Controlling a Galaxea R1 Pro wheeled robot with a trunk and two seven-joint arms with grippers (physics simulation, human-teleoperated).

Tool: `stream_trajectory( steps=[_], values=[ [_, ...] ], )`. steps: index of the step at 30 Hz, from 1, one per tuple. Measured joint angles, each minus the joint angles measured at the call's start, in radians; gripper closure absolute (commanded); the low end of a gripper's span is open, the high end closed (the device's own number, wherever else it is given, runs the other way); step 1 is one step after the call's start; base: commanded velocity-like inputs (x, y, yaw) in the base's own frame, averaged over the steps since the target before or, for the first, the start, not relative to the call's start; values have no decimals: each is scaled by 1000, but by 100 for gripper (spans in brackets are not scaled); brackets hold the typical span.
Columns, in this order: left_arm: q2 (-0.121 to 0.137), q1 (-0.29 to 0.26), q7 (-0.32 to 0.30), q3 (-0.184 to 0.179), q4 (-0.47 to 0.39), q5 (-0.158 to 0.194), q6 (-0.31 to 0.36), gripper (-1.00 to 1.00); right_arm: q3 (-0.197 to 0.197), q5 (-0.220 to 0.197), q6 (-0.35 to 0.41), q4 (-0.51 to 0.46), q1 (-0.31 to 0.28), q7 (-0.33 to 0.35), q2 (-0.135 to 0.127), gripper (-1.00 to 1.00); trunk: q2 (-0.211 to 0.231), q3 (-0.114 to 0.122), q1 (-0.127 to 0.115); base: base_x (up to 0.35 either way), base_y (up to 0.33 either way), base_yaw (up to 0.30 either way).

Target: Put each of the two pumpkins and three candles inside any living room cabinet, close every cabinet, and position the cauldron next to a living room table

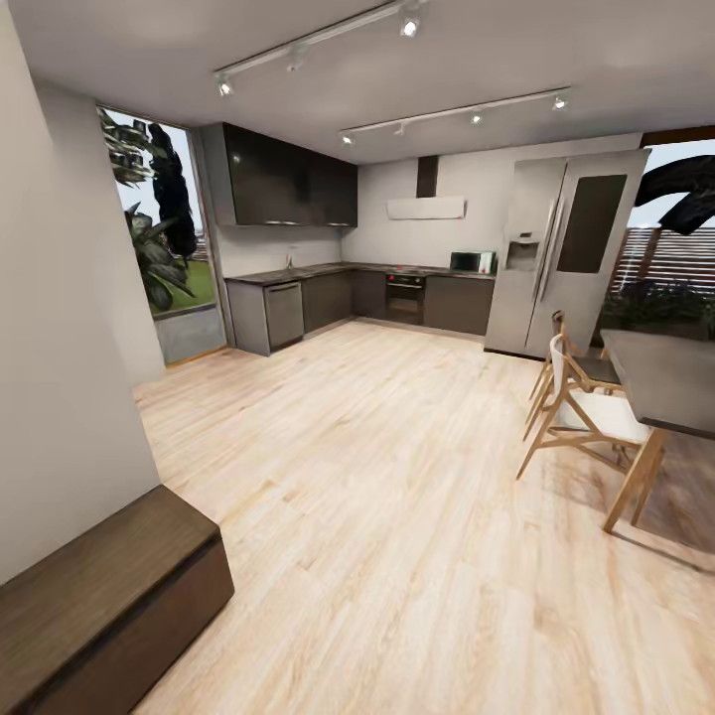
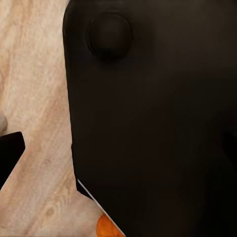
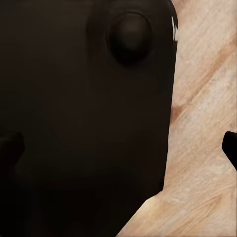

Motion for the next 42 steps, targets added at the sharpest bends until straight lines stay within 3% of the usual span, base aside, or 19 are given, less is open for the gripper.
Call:
stream_trajectory(
  steps=[6,9,13,26,34,42],
  values=[
    [-11,-1,-4,3,2,-1,4,-100,1,1,-1,0,-1,-2,11,-100,0,0,0,-15,-34,0],
    [-26,-1,-3,-5,2,-2,5,-100,4,9,-4,0,-1,-2,28,-100,0,-2,0,-38,-84,0],
    [-27,-1,-3,-6,2,-2,3,-100,2,3,-3,0,-1,-2,49,-100,0,-3,0,-6,-14,0],
    [-29,-1,-3,-6,2,-1,3,-100,-1,-2,-4,0,-1,-2,48,-100,0,-3,0,0,-15,0],
    [-29,-1,-3,-6,2,-2,5,-100,1,-2,-2,0,-1,-3,53,-100,0,-3,0,0,-253,13],
    [-31,-1,-3,-6,2,-2,4,-100,2,-2,-2,0,-1,-4,54,-100,0,-3,0,0,-237,236]
  ],
)
